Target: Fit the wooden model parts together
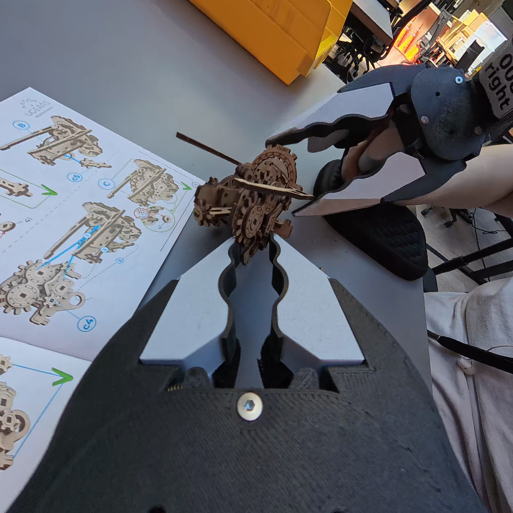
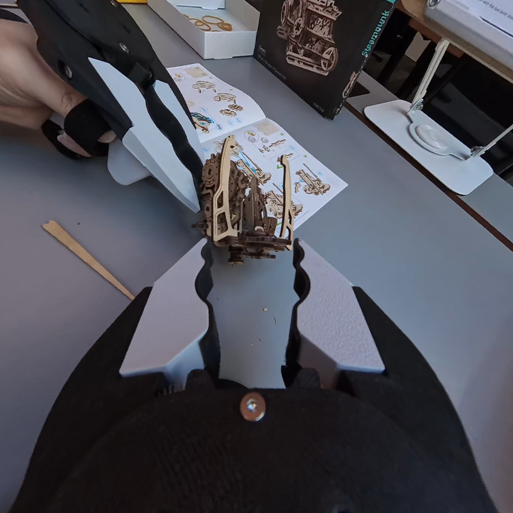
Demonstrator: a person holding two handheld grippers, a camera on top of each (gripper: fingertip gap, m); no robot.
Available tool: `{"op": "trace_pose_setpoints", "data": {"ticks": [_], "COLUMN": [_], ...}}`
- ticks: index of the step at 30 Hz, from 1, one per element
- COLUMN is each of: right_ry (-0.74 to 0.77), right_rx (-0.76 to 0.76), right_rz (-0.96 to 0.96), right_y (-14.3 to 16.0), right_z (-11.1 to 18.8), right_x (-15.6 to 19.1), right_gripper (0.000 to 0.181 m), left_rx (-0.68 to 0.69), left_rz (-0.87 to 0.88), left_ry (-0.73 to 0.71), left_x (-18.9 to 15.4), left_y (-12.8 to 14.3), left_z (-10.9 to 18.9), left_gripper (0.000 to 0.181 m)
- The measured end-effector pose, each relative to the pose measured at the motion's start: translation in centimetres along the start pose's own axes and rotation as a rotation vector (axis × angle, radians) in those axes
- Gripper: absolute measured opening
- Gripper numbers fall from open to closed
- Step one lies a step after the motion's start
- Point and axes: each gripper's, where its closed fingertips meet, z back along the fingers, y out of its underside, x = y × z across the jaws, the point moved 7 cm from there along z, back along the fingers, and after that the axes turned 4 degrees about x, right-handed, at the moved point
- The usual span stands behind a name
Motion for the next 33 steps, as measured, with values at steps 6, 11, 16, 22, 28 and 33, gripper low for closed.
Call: {"op": "trace_pose_setpoints", "data": {"ticks": [6, 11, 16, 22, 28, 33], "right_ry": [-0.019, -0.108, -0.197, -0.233, -0.255, -0.192], "right_rx": [-0.017, -0.015, -0.019, -0.029, -0.061, -0.165], "right_rz": [0.076, 0.17, 0.215, 0.254, 0.293, 0.403], "right_y": [-0.5, -0.9, -1.0, -1.4, -1.8, -2.1], "right_z": [-0.4, -0.9, -1.5, -2.3, -2.9, -2.0], "right_x": [-0.1, -0.5, -1.4, -2.0, -2.1, -1.1], "right_gripper": [0.053, 0.054, 0.054, 0.054, 0.054, 0.065], "left_rx": [0.006, 0.058, 0.124, 0.189, 0.225, 0.228], "left_rz": [-0.007, -0.071, -0.155, -0.175, -0.142, -0.133], "left_ry": [-0.011, -0.061, -0.127, -0.152, -0.151, -0.148], "left_x": [0.1, -0.1, -0.3, 0.2, 0.6, 0.6], "left_y": [0.0, -0.5, -1.2, -2.0, -2.2, -2.1], "left_z": [0.2, 0.5, 0.7, 0.9, 1.1, 1.2], "left_gripper": [0.019, 0.019, 0.019, 0.018, 0.018, 0.018]}}
